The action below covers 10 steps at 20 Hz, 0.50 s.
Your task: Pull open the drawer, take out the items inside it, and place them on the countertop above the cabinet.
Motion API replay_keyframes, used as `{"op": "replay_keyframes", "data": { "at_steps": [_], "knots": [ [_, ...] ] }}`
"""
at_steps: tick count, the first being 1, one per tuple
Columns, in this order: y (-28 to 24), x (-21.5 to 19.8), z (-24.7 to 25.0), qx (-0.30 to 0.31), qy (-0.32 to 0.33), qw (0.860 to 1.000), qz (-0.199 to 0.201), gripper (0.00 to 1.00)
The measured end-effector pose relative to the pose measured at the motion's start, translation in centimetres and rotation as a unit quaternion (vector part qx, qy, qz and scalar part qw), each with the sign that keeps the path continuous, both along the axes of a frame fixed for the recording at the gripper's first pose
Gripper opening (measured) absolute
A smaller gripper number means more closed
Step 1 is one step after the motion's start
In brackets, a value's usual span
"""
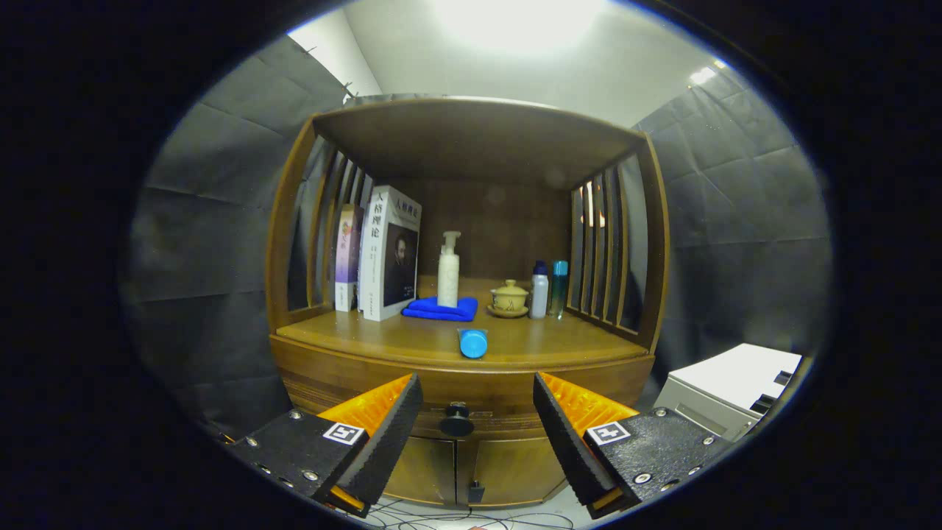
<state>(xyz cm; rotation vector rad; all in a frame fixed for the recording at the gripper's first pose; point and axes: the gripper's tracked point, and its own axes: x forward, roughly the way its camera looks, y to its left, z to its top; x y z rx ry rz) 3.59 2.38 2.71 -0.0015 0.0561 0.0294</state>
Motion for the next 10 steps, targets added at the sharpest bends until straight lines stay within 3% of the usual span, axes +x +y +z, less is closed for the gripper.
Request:
{"op": "replay_keyframes", "data": {
  "at_steps": [10],
  "knots": [
    [-0.1,-6.2,1.2,-0.02,-0.018,0.999,-0.018,0.94]
  ]
}}
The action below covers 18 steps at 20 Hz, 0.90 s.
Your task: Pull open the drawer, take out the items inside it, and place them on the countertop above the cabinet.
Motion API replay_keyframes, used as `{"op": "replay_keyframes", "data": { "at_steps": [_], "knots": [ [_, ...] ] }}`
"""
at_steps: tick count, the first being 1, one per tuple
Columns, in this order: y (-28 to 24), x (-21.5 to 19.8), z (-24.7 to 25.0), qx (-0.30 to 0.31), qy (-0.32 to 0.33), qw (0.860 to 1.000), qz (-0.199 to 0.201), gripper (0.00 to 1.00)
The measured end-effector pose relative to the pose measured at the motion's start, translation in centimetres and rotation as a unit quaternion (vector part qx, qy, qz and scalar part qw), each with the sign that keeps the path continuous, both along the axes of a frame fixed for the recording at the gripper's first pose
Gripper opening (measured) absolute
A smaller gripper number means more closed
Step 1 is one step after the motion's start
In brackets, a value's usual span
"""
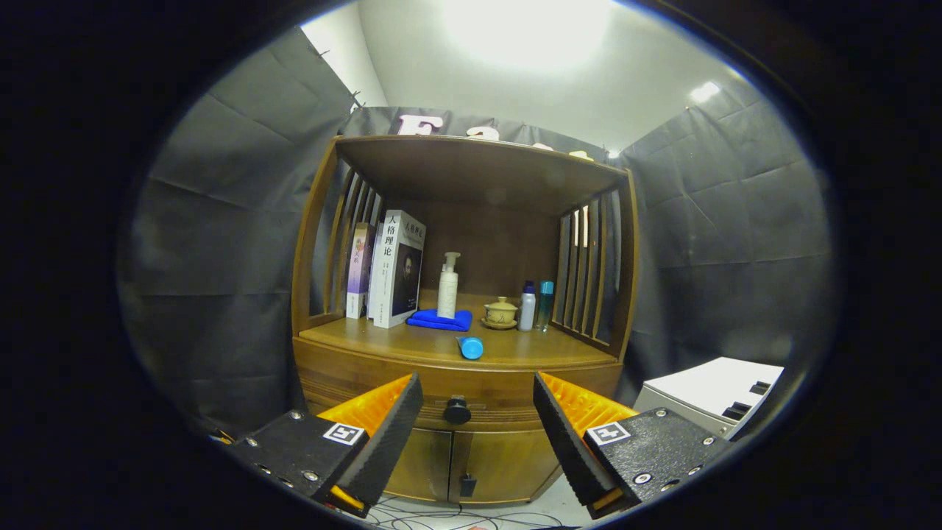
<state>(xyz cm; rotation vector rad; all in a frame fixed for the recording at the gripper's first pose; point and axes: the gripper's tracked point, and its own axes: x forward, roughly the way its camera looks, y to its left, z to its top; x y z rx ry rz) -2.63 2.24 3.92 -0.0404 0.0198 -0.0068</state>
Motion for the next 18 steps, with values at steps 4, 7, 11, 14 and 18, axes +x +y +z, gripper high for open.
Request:
{"op": "replay_keyframes", "data": {
  "at_steps": [4,7,11,14,18],
  "knots": [
    [0.4,-1.1,-1.8,-0.013,0.014,1.0,-0.001,0.94],
    [0.7,-1.2,-1.9,-0.036,0.008,0.999,0.005,0.94],
    [1.7,-1.2,-2.7,-0.047,0.016,0.999,0.022,0.94],
    [1.8,-1.1,-2.7,-0.033,0.012,0.999,0.027,0.94],
    [1.1,-1.1,-2.9,-0.019,0.012,1.0,0.02,0.95]
  ]
}}
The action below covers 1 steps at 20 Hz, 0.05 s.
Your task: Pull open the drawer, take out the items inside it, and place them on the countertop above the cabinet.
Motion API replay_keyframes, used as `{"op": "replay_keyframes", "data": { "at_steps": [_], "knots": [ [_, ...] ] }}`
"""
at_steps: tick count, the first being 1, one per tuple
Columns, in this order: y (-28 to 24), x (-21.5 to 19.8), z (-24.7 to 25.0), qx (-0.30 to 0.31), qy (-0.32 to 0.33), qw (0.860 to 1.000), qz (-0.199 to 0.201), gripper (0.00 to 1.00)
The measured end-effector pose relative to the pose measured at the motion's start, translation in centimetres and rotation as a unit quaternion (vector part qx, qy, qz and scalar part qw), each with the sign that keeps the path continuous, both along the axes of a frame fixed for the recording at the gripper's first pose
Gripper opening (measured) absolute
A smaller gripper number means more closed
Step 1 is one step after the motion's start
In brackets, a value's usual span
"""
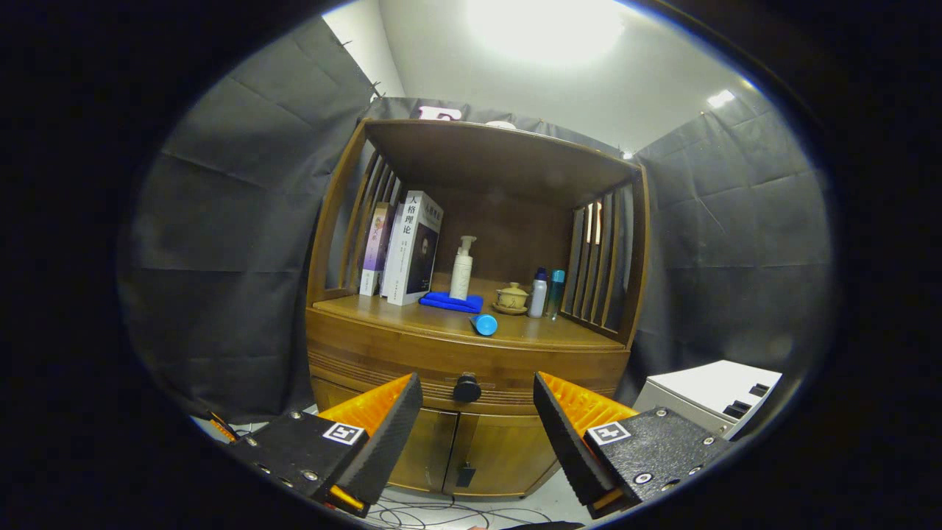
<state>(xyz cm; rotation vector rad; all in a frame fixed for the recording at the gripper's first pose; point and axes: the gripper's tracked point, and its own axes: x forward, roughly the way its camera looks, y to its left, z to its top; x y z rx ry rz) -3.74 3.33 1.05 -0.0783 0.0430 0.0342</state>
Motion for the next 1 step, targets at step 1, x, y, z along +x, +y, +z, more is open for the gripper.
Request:
{"op": "replay_keyframes", "data": {
  "at_steps": [1],
  "knots": [
    [-0.1,-0.02,-0.04,0.003,0.001,1.0,-0.001,0.95]
  ]
}}
